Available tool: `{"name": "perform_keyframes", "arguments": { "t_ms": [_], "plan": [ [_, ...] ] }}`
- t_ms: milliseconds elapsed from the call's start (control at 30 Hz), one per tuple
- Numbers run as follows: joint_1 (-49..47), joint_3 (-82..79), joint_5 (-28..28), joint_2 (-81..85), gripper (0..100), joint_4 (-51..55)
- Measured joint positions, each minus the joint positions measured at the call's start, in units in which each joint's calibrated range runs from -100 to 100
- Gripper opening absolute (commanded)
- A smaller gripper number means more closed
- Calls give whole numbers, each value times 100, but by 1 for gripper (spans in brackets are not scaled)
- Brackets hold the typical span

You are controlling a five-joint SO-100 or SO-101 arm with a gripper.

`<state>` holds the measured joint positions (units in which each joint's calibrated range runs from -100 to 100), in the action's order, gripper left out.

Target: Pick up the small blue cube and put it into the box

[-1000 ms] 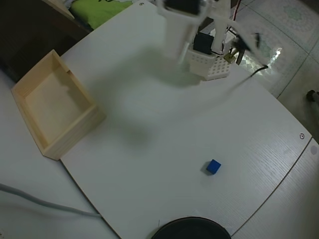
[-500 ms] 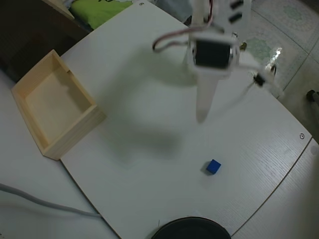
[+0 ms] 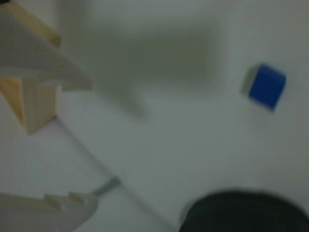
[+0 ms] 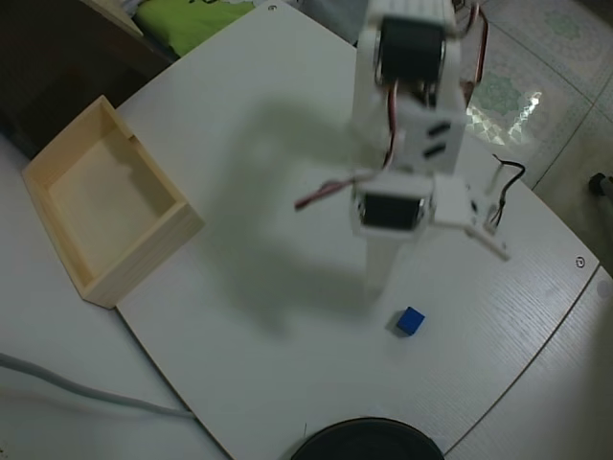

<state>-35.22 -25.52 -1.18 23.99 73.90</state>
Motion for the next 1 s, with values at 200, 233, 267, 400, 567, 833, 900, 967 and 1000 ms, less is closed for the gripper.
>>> {"name": "perform_keyframes", "arguments": {
  "t_ms": [200,233,267,400,567,833,900,967,1000],
  "plan": [
    [-111,643,0,-1050,21,196],
    [-111,833,0,-1278,21,273],
    [-111,1014,0,-1532,21,384],
    [-111,1747,0,-2395,21,699],
    [-214,2471,11,-3030,21,1100],
    [-538,2796,53,-3301,21,1313],
    [-870,2805,-58,-3352,21,1305],
    [-1216,2833,-105,-3428,21,1296],
    [-1334,2842,-132,-3453,21,1288]
  ]
}}
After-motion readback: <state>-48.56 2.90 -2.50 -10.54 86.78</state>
